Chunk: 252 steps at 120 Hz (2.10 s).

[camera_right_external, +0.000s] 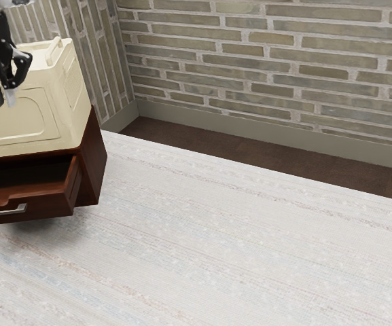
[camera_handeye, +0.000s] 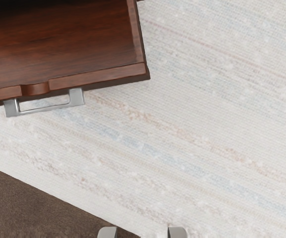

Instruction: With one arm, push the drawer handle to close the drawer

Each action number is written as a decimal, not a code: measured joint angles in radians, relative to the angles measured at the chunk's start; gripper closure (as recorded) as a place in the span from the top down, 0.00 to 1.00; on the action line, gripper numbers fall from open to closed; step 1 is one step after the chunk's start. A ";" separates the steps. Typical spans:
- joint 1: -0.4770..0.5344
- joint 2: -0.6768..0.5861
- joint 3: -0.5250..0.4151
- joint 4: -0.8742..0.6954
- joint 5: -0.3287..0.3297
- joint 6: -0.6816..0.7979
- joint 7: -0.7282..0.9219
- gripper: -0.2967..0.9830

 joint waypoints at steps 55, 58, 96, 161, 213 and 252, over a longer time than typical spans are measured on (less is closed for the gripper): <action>0.004 -0.043 0.282 -0.490 0.079 0.309 -0.033 0.16; 0.004 -0.044 0.290 -0.510 0.080 0.326 -0.031 0.16; -0.007 -0.043 0.367 -0.670 0.083 0.530 -0.011 0.16; -0.007 0.001 0.399 -0.744 0.084 0.802 0.005 0.15; -0.004 0.063 0.444 -0.741 0.119 0.886 0.009 0.16; -0.007 0.105 0.445 -0.737 0.122 1.031 0.004 0.15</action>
